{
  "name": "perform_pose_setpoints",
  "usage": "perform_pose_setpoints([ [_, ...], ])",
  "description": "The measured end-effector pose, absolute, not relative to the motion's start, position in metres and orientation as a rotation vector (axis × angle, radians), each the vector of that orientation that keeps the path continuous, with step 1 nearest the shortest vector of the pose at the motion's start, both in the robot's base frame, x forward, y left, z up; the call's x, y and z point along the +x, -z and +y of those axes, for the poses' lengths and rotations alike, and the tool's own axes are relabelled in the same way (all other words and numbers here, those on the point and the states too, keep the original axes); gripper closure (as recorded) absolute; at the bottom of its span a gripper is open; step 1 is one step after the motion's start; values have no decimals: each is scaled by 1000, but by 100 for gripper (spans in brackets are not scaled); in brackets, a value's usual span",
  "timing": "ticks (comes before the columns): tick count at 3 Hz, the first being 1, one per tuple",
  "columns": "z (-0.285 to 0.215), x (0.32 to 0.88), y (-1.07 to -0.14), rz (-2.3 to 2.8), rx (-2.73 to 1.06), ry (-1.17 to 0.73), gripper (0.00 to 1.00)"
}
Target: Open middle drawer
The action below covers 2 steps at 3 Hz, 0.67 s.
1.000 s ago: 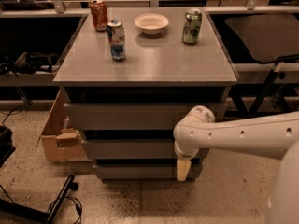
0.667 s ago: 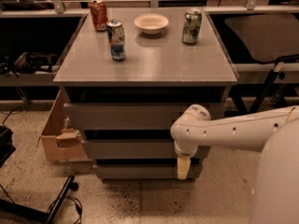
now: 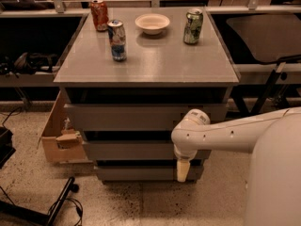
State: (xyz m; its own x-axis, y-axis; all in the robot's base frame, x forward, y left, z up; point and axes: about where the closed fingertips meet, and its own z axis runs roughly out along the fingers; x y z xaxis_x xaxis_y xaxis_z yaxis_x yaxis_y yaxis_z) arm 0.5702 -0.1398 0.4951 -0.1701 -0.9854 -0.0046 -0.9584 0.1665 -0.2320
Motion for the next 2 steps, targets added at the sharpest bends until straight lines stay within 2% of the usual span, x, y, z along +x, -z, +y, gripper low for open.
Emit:
perform_pose_setpoints([
  [2, -141, 578, -483, 2244, -1891, 287, 0],
])
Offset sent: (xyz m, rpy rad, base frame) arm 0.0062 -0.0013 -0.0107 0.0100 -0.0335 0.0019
